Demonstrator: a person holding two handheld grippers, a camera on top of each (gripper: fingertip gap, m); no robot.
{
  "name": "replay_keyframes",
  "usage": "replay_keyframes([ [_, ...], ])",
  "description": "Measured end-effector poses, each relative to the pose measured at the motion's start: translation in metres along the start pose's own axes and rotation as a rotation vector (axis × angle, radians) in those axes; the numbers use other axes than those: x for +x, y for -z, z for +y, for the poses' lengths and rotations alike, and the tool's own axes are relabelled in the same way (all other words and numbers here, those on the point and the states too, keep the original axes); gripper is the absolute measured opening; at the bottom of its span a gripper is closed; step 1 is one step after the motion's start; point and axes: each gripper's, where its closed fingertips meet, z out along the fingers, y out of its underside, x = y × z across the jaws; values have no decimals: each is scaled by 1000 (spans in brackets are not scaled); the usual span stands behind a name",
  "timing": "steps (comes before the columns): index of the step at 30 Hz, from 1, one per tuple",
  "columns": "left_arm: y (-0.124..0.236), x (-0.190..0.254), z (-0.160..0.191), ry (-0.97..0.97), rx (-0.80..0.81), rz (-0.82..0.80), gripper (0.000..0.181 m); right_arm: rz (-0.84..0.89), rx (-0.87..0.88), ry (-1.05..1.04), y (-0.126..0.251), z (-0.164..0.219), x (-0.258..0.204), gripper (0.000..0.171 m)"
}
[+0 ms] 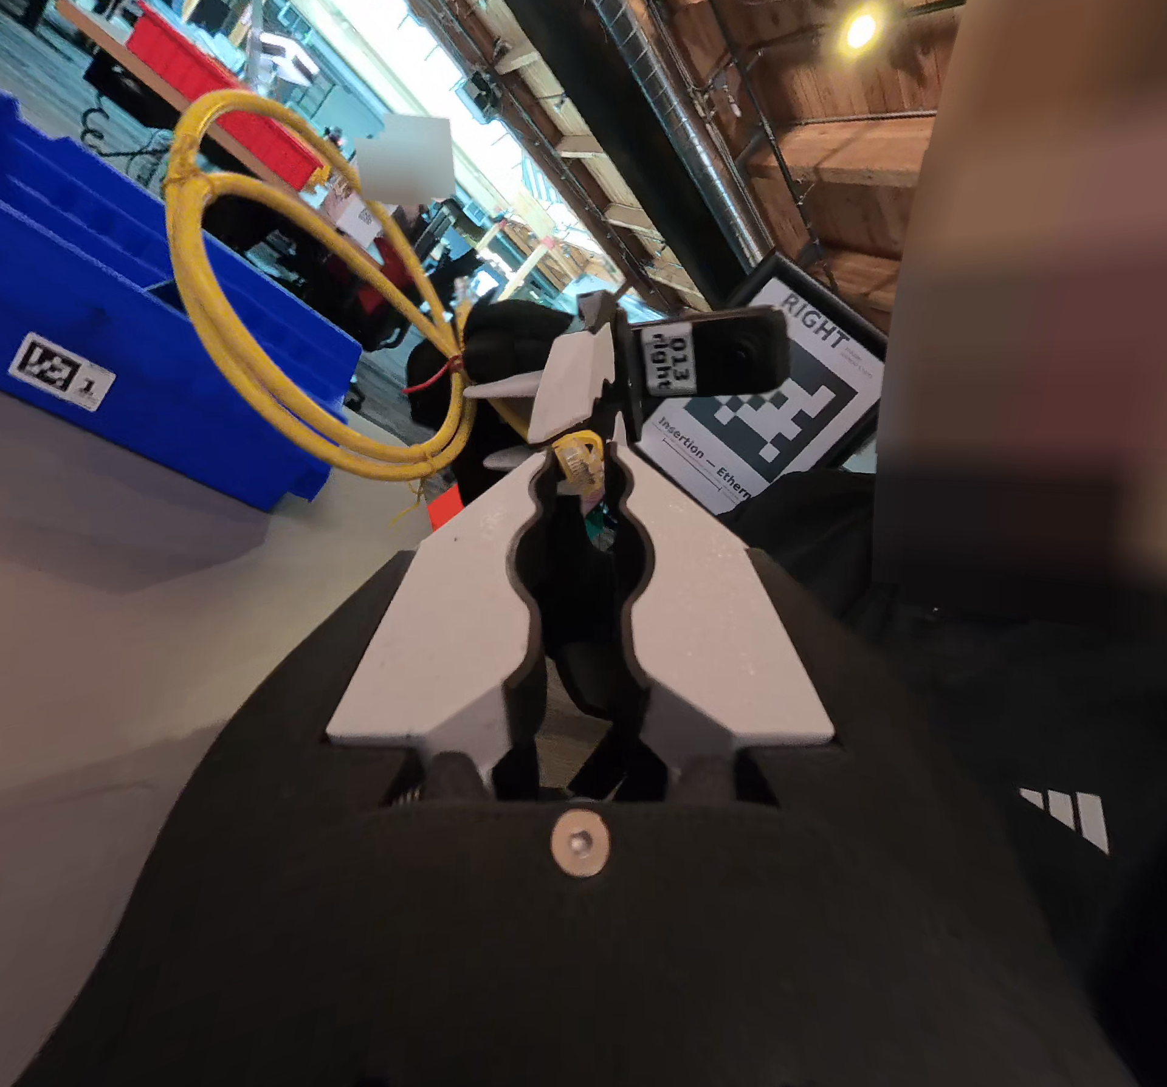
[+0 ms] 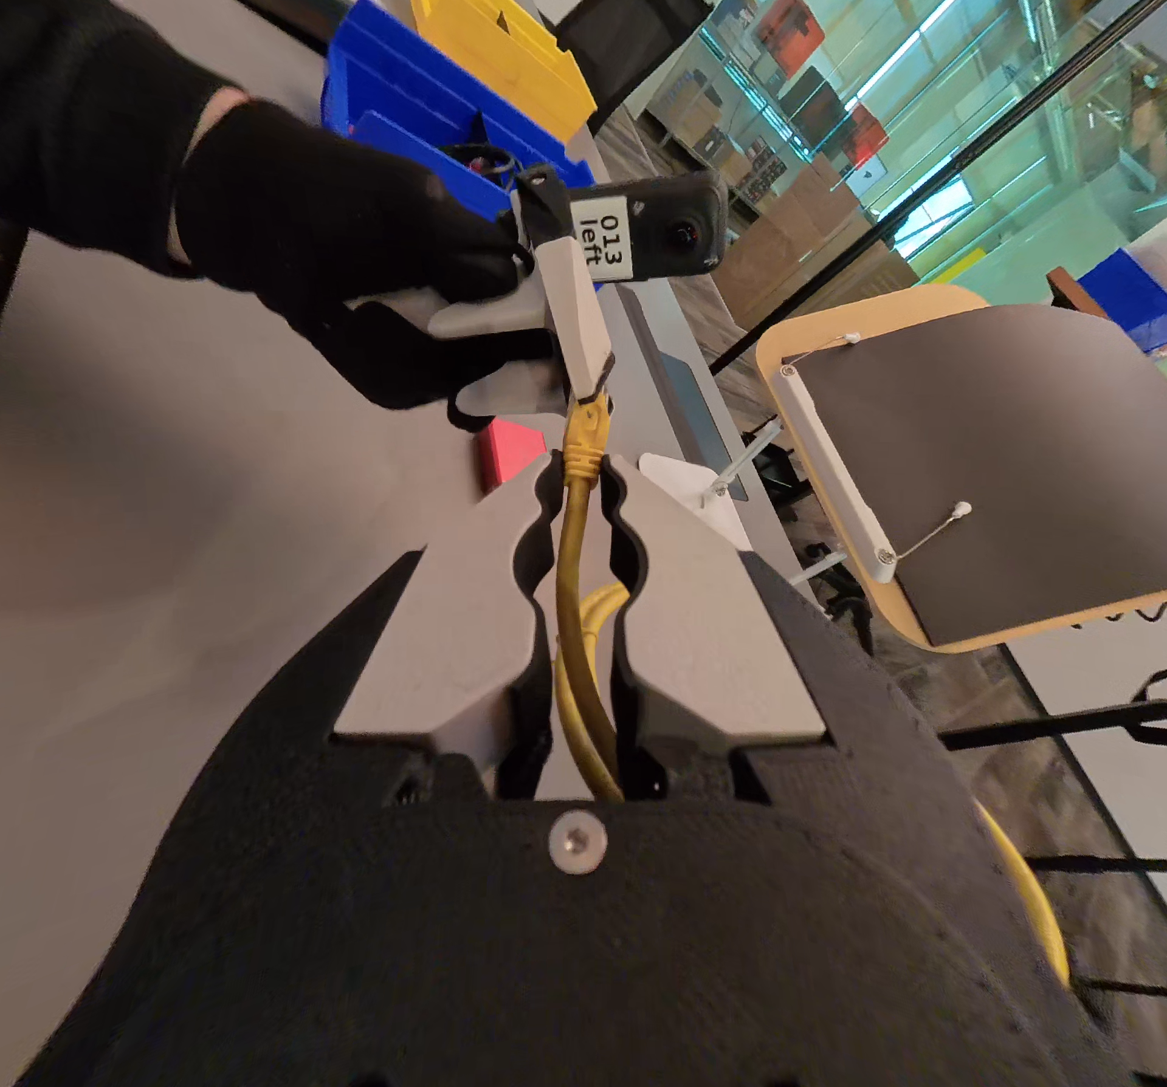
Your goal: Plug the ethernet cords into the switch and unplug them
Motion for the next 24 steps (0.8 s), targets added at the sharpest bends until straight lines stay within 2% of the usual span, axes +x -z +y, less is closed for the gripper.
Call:
replay_keyframes([
  [1,-1,5,-1,-22,4,29,11,-8,44,-28,1,-6,0,9],
  [6,-5,15,-3,-78,42,114,11,-1,216,-124,8,-25,5,19],
  [9,-3,17,-5,-103,97,155,12,1,252,-134,7,-29,3,10],
  [17,-4,23,1,-92,161,310,12,-29,285,-168,9,-32,-4,9],
  [21,-2,12,0,-68,160,267,16,-10,208,-137,7,-21,-2,9],
  [24,10,1,-5,-111,130,119,23,5,188,-136,8,-16,1,9],
])
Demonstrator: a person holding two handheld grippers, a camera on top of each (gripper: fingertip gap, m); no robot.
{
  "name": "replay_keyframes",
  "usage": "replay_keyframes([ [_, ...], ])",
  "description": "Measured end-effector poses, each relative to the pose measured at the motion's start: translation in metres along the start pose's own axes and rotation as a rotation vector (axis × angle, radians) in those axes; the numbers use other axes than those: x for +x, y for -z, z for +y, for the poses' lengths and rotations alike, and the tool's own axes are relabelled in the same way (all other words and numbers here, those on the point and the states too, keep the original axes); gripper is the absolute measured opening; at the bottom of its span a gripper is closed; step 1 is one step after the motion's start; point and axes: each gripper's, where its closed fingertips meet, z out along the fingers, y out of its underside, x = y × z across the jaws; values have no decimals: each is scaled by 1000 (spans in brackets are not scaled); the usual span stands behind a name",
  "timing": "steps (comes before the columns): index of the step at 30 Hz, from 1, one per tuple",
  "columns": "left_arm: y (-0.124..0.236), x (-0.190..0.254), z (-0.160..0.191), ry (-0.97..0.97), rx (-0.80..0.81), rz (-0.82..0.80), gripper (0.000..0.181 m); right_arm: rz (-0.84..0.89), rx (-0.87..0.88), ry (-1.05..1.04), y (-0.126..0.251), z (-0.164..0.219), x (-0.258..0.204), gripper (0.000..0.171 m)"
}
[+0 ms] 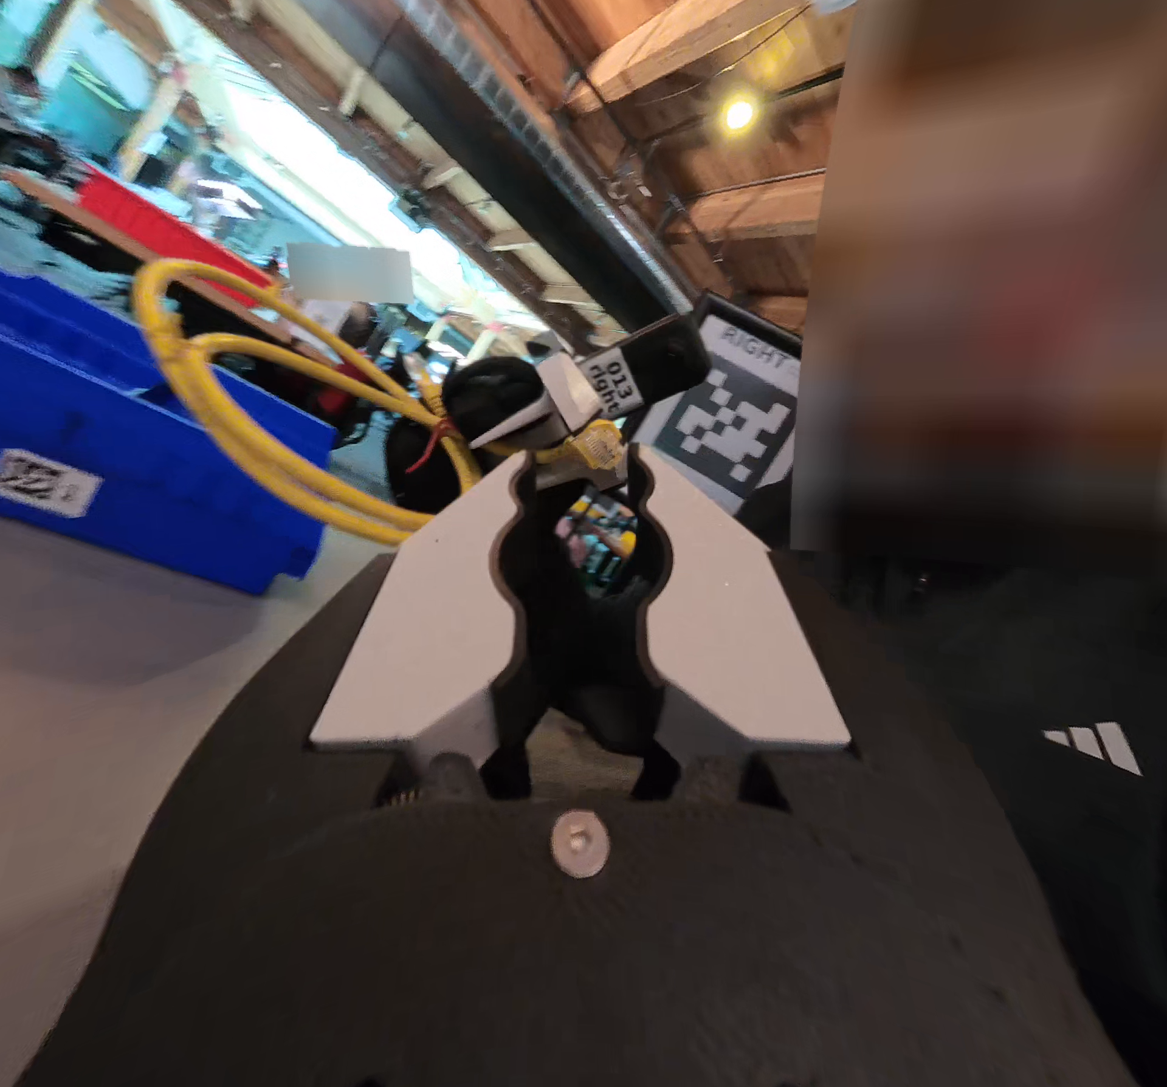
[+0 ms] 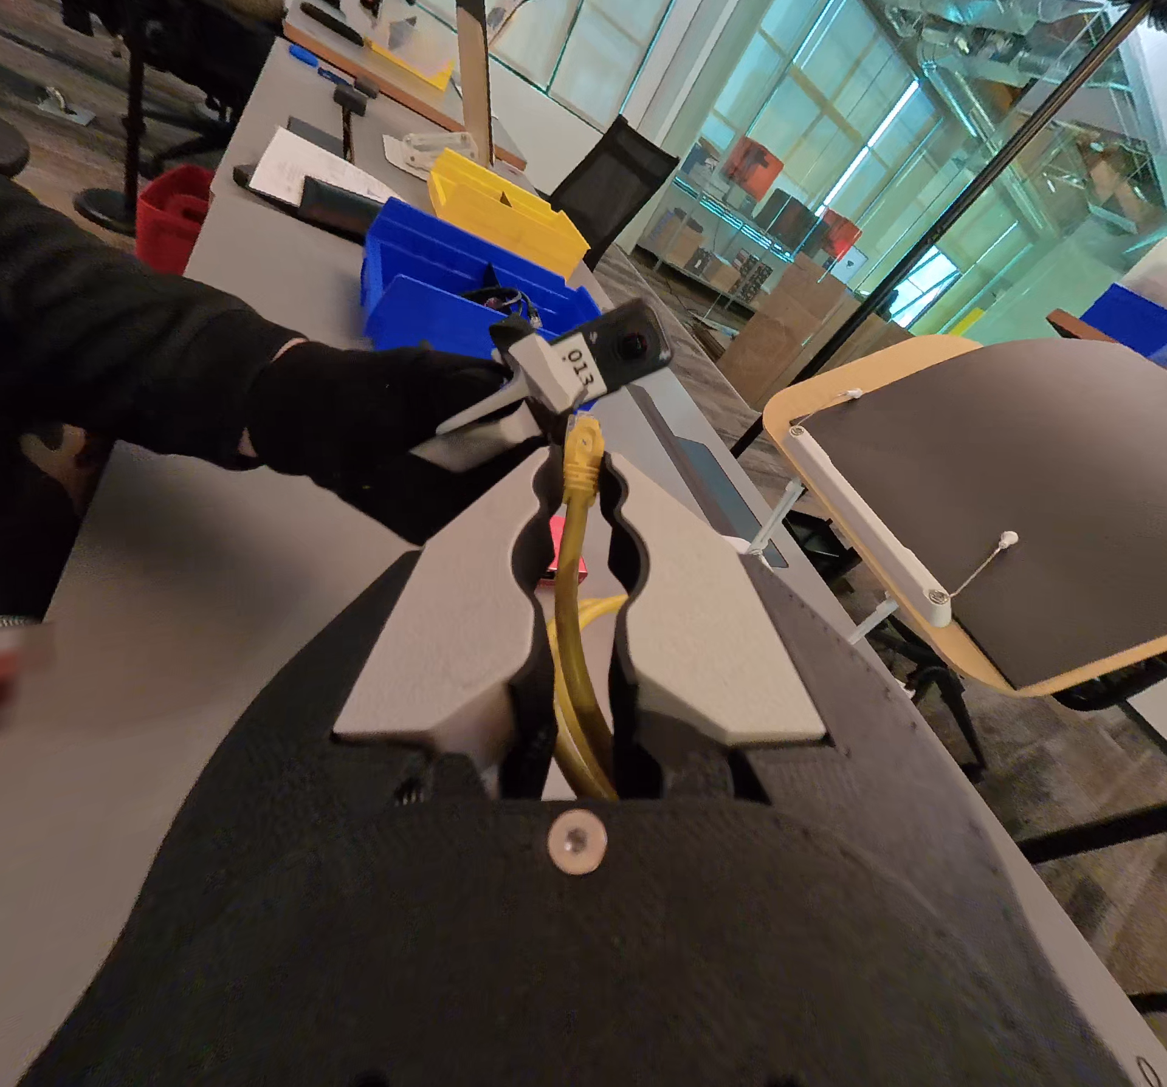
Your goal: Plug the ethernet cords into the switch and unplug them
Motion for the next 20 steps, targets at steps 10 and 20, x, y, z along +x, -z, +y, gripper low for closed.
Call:
replay_keyframes([
  [10,115,-45,-14,-387,-639,-740,47,1,-110,-11,3,26,4,9],
  [20,210,-141,57,-380,-1271,-953,88,-55,-143,-57,-9,45,-7,9],
])
